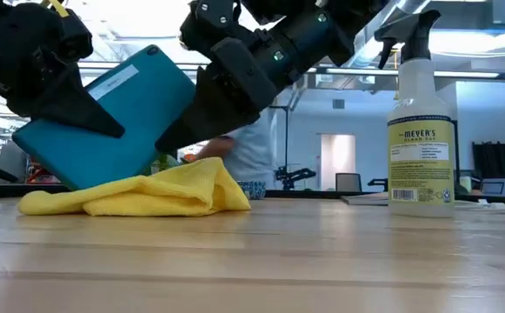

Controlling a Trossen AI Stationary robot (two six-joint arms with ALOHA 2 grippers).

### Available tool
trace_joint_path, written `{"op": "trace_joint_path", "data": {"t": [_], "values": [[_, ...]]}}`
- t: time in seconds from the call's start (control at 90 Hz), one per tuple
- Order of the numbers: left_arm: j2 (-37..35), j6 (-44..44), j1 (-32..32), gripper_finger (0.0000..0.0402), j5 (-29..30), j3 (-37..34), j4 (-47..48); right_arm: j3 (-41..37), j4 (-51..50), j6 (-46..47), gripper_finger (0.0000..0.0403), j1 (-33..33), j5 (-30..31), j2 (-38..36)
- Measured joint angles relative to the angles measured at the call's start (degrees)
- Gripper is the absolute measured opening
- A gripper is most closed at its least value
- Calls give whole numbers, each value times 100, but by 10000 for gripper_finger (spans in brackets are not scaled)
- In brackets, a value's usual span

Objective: Apply microfiber cloth
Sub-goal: Wipe the blue tablet with the yellow microfiber cloth

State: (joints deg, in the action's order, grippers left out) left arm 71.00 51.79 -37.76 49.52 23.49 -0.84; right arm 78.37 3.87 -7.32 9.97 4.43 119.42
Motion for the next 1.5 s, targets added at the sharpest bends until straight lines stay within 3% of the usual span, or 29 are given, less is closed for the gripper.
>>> {"op": "trace_joint_path", "data": {"t": [0.244, 0.733, 0.878, 1.044, 1.178, 1.333, 1.5], "values": [[-411, -48, -4, 9, -123, -22, 200, 6, 653, -72, 240, -156, 229, 427], [-1674, 238, -4, 9, 58, 2, 1513, -4, 308, 61, 230, -342, -10, 694], [-1853, 663, -2, 9, 44, 2, 2049, 20, 394, 564, 167, -342, -151, 875], [-1867, 1276, -3, 9, 26, 0, 2480, 19, 180, 794, 26, -282, -147, 767], [-1842, 1539, -3, 9, -54, -13, 2547, -25, -586, 1081, 16, -183, -67, 297], [-1845, 1607, -4, 9, -127, -129, 2288, -18, -880, 966, 5, 60, 740, -639], [-1840, 1292, -4, 9, -138, -344, 1211, -11, -406, 1033, 4, 288, 2623, -1291]]}}
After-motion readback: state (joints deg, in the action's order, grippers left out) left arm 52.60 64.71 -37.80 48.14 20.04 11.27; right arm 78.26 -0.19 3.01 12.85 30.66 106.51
